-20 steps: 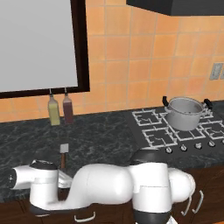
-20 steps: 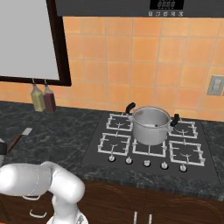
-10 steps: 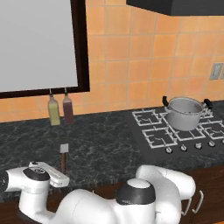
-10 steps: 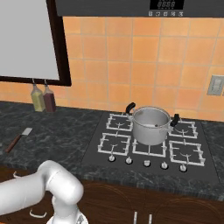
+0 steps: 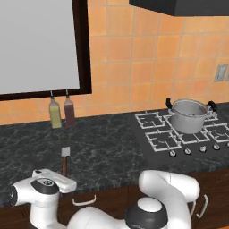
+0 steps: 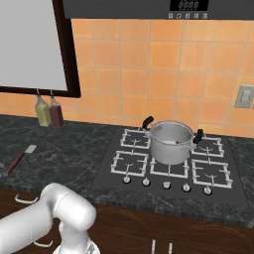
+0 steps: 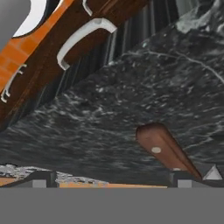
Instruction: Put the lemon wedge and mushroom in the pot. Retrieve the spatula and lightly stir the vegetables in the pot.
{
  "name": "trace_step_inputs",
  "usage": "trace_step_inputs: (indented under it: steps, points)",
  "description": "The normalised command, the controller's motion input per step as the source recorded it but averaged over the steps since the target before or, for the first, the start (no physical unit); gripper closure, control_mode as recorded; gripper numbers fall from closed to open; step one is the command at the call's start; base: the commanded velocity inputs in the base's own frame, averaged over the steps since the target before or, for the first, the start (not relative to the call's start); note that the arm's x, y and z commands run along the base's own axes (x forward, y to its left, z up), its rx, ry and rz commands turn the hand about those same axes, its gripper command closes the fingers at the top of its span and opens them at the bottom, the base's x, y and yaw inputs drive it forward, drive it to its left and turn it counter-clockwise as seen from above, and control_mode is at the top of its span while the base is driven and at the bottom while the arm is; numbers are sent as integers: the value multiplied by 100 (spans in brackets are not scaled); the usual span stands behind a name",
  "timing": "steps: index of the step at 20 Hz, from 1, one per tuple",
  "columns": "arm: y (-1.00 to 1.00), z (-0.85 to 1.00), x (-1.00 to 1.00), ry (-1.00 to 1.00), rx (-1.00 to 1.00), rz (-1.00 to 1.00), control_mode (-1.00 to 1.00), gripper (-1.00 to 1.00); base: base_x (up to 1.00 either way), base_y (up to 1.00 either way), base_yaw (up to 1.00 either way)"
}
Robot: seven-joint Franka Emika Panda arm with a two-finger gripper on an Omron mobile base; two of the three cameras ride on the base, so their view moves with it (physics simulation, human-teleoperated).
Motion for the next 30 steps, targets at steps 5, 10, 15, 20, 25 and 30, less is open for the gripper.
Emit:
trace_step_inputs:
  steps: [5, 10, 15, 20, 25, 30]
  points:
    - [-3, -23, 9, -7, 0, 18, -100, -100, 0, 0, 0]
    - [4, -15, 15, -5, 0, 7, -100, -100, 0, 0, 0]
    - [24, -9, 3, -8, 0, 1, -100, -100, 0, 0, 0]
    - [8, -1, 18, -4, 0, 0, -100, -100, 0, 0, 0]
    - [8, -3, 28, 0, 0, 0, -100, -100, 0, 0, 0]
    - [26, -22, 11, 0, 0, 0, -100, -100, 0, 0, 0]
